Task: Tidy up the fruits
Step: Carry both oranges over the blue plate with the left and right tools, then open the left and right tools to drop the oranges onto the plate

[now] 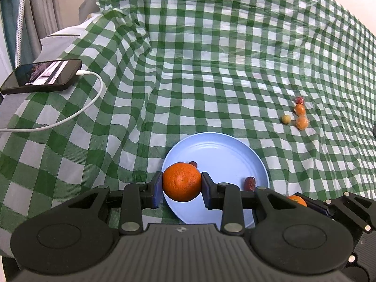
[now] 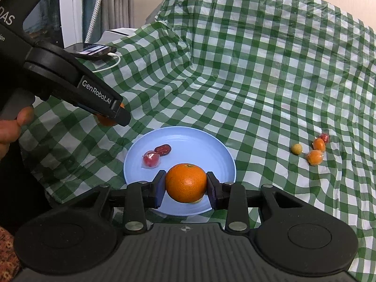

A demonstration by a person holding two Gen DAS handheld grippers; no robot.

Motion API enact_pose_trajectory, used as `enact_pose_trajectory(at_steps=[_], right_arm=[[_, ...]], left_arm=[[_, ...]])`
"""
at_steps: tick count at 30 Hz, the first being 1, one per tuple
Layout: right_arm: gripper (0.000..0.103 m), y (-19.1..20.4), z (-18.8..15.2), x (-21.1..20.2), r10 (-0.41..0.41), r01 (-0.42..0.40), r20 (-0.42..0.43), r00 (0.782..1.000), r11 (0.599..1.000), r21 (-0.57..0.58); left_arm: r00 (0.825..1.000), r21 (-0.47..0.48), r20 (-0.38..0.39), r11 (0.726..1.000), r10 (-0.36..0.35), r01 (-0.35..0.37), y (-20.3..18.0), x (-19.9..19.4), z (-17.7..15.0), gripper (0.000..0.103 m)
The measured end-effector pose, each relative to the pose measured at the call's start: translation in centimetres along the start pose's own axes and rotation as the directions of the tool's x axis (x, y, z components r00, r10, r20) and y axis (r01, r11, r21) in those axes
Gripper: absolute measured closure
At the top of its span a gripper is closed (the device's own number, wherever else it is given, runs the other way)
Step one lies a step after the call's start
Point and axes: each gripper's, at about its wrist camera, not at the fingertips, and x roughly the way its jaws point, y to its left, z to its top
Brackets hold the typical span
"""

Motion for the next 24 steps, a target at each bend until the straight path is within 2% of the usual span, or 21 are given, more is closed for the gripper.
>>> enact_pose_trajectory(at_steps=[24], right_arm=[[0.065,-2.0,1.1,8.7,0.000,0.001,-0.102,0.995,1.000,0.015]], left_arm=[[0.994,0.069,-0.107,0.997,-0.009,0.016,-0.4,9.3,2.7,0.066]])
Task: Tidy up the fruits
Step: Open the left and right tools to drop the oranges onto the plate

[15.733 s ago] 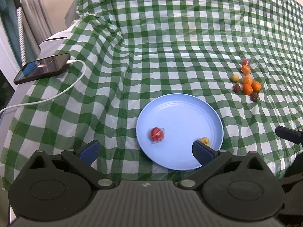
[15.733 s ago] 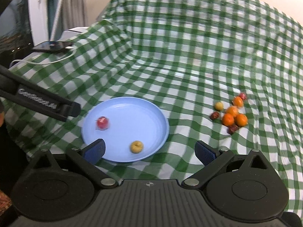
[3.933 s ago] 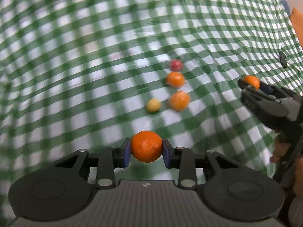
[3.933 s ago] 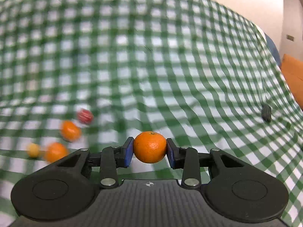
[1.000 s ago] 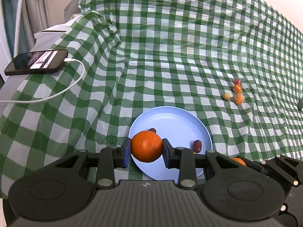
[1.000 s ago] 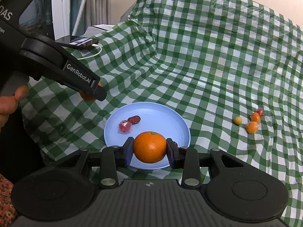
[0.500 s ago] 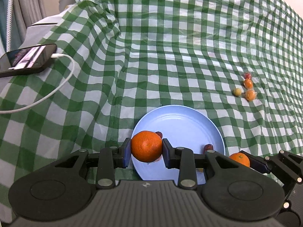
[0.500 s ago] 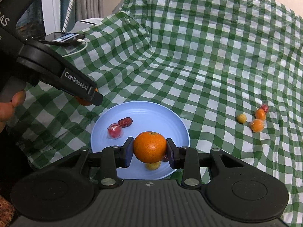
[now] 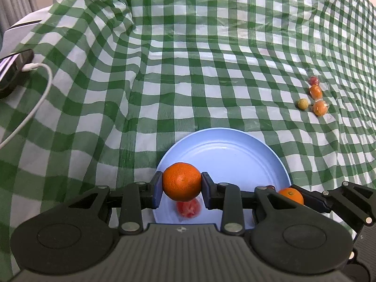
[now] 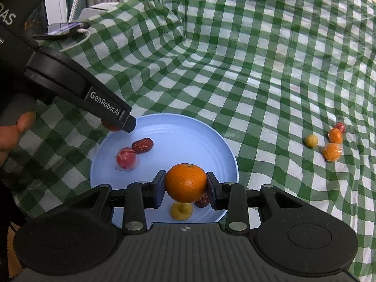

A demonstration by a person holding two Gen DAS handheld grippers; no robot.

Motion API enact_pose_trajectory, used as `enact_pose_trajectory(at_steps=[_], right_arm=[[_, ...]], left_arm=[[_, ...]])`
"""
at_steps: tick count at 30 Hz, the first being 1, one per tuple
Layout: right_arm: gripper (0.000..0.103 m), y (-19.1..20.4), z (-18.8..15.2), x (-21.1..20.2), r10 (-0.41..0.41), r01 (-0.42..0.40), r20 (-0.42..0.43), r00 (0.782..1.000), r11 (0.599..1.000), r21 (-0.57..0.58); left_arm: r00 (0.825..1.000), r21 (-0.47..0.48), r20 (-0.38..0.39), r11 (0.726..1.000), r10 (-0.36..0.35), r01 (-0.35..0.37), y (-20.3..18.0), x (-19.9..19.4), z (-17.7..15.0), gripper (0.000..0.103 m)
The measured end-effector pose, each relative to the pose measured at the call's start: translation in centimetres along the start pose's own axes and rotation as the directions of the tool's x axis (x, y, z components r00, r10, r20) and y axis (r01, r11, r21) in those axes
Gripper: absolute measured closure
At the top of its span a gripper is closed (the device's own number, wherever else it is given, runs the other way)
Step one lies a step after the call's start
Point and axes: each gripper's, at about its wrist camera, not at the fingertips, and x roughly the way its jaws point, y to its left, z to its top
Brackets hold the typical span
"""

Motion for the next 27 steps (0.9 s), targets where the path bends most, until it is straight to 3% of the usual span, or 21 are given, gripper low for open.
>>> enact_pose_trajectory(at_steps=[7,8,9,10,11,12,13,14,20,27], right_arm=[[0.065,-0.3,0.2,1.6,0.004,-0.004,-0.017,1.000,1.000,-0.010],[0.065,-0.4,0.3,1.7,0.009,-0.009,-0.017,1.000,1.000,-0.011],[0.064,-0.5,0.5,1.9,0.019,-0.019,-0.019,1.000,1.000,-0.011],[0.057,-0.5,0.6,2.0,0.025,-0.025,-0.019,1.000,1.000,-0.007],[0.038,-0.6,0.8,2.1,0.023,-0.023,-0.015,1.000,1.000,-0.003],[0.029,-0.6,1.0,2.0,0.018,-0.018,-0.009,1.000,1.000,0.000],[0.016,-0.6,1.1,1.7,0.013,-0.013,0.001,1.000,1.000,0.001],[0.012,-0.6,1.1,1.3,0.001,-0.001,0.019,1.000,1.000,0.001],[0.006,-0.6,0.1,-1.2,-0.002,0.003,-0.010,1.000,1.000,0.016],[0.004,0.6,-1.8,-4.7,0.002,-0.001,-0.036,0.999,1.000,0.018]], left_arm=[[1.000,0.025,-0.009,1.000,0.004,-0.003,-0.4,1.9,0.8,0.065],[1.000,0.032,0.003,0.999,0.005,-0.005,-0.5,1.9,0.8,0.060],[1.000,0.036,0.015,0.999,0.007,-0.007,-0.6,1.8,0.9,0.050],[1.000,0.037,0.030,0.999,0.008,-0.009,-0.6,1.7,1.0,0.023],[0.999,0.033,0.052,0.999,0.011,-0.013,-0.6,1.4,1.1,0.004],[0.997,0.026,0.081,1.000,0.015,-0.017,-0.6,0.9,1.1,0.000],[0.995,0.022,0.104,1.000,0.011,-0.013,-0.6,0.4,1.0,0.000],[0.994,0.030,0.110,1.000,-0.003,0.000,-0.7,0.0,0.9,0.000],[0.997,0.052,0.072,0.999,-0.005,0.001,-1.2,-2.2,-0.9,0.000],[0.999,-0.012,0.044,1.000,0.018,-0.017,0.2,-5.9,-4.4,0.000]])
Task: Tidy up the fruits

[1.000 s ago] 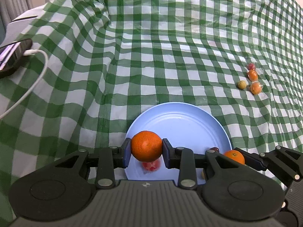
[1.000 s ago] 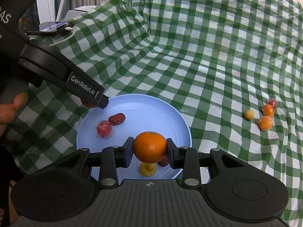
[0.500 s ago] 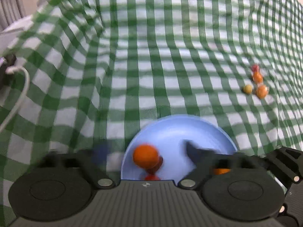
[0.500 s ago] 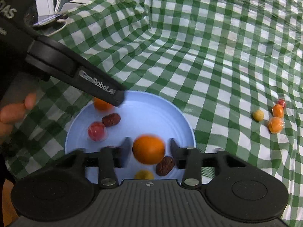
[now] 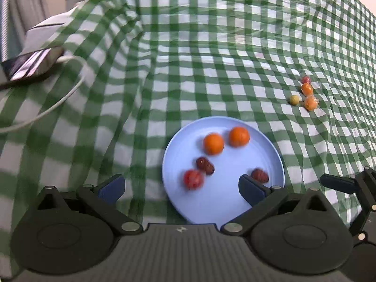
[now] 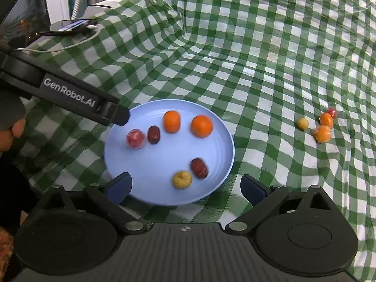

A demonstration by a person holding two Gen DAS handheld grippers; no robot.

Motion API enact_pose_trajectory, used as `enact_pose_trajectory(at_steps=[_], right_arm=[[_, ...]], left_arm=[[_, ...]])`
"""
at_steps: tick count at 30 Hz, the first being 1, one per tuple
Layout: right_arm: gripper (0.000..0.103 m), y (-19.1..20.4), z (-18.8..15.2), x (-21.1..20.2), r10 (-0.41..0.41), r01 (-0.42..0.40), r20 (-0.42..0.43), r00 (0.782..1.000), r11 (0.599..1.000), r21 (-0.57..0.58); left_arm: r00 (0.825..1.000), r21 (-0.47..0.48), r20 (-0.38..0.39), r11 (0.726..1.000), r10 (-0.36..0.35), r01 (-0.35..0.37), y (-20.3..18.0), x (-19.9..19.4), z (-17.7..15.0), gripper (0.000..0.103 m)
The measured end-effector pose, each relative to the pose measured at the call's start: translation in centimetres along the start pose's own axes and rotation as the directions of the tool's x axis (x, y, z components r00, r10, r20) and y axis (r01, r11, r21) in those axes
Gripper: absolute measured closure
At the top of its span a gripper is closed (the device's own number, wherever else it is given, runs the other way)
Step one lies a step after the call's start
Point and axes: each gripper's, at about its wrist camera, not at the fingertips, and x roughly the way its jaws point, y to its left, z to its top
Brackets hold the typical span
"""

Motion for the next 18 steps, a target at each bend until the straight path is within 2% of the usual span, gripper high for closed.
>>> enact_pose_trajectory(at_steps=[7,11,18], right_arm=[[0.001,1.7,-0.5,-2.7,-0.012,0.014,0.049,0.999,0.999,-0.047],[0.001,2.2,-0.8,-4.1,-0.017,0.022,0.075,0.997,0.998,-0.058],[0.001,2.3,-1.2,-6.3,-0.037,0.045,0.126,0.991,0.997,-0.056]], left_arm=[[0.999,-0.054,0.045,0.998,0.029,-0.027,1.2,-3.3,-1.1,0.000],[0.995,-0.046,0.093,0.998,0.042,-0.037,0.8,-5.3,-1.6,0.000],[0.992,-0.033,0.111,0.998,0.051,-0.047,0.1,-7.0,-2.9,0.000]])
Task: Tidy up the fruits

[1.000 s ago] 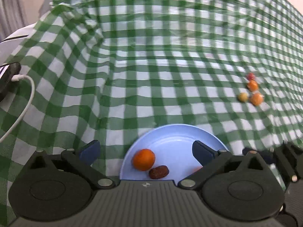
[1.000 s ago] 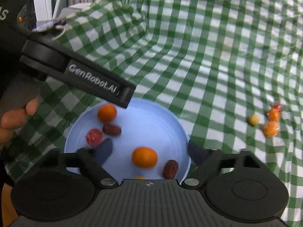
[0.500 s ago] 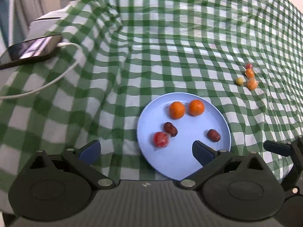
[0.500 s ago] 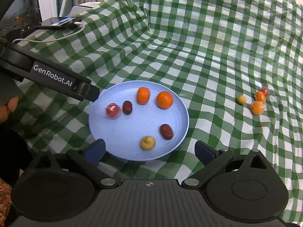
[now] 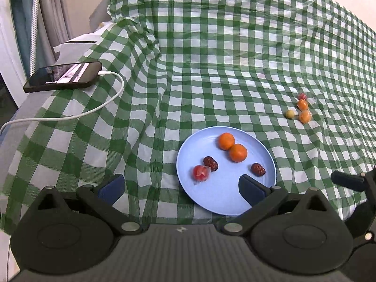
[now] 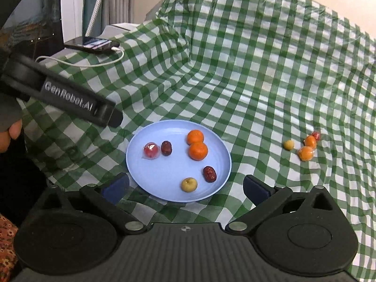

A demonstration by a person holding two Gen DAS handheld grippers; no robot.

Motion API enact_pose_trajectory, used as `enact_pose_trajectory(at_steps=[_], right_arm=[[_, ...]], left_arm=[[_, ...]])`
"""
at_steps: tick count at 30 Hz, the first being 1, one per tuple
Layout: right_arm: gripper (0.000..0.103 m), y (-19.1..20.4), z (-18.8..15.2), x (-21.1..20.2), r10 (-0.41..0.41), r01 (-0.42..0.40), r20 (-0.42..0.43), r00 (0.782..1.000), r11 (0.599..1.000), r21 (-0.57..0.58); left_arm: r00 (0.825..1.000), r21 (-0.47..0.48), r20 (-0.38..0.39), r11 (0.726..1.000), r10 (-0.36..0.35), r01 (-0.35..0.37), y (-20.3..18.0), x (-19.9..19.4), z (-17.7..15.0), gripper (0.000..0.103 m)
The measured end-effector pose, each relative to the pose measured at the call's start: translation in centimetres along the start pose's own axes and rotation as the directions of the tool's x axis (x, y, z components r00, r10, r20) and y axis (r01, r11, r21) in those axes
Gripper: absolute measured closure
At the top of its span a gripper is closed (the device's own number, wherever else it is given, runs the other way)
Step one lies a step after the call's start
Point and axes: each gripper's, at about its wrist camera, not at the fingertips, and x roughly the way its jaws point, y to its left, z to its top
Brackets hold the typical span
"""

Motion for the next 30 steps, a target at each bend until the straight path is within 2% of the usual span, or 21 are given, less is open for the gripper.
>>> enact_pose_trajectory(at_steps=[12,30], right_arm=[[0.001,0.3,-0.1,-1.4,-0.017,0.017,0.041,0.999,1.000,-0.009],[0.001,0.4,-0.2,-1.4,-0.022,0.023,0.034,0.999,1.000,-0.003]], left_arm=[[0.999,0.007,0.038,1.000,-0.002,0.002,-0.7,-1.7,-0.1,0.000],[0.999,0.010,0.036,1.000,-0.006,0.006,-0.7,-1.7,0.1,0.000]])
